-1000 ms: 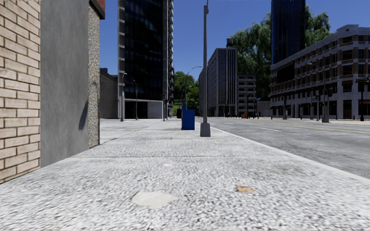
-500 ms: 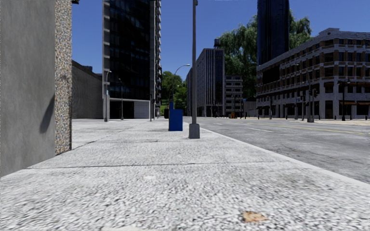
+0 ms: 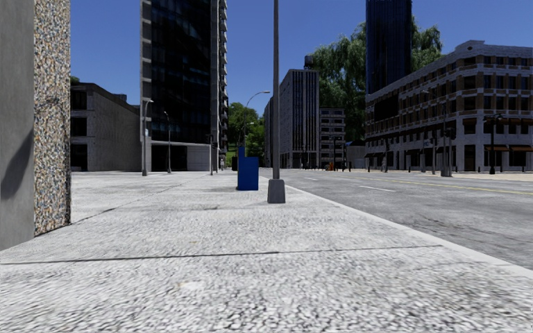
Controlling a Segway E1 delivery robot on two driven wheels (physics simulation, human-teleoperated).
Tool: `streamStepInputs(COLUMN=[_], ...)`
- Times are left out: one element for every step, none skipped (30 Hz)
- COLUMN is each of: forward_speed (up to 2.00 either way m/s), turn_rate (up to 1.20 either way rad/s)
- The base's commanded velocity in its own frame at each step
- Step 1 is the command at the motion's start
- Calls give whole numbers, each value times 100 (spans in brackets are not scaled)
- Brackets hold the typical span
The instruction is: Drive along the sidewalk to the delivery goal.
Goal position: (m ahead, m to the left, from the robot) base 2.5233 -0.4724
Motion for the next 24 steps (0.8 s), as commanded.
streamStepInputs(forward_speed=[116,116,116,116,116,116,116,116,116,116,116,116,116,116,116,116,116,116,116,116,116,116,116,116], turn_rate=[0,0,0,0,0,0,0,0,0,0,0,0,0,0,0,0,0,0,0,0,0,0,0,0])
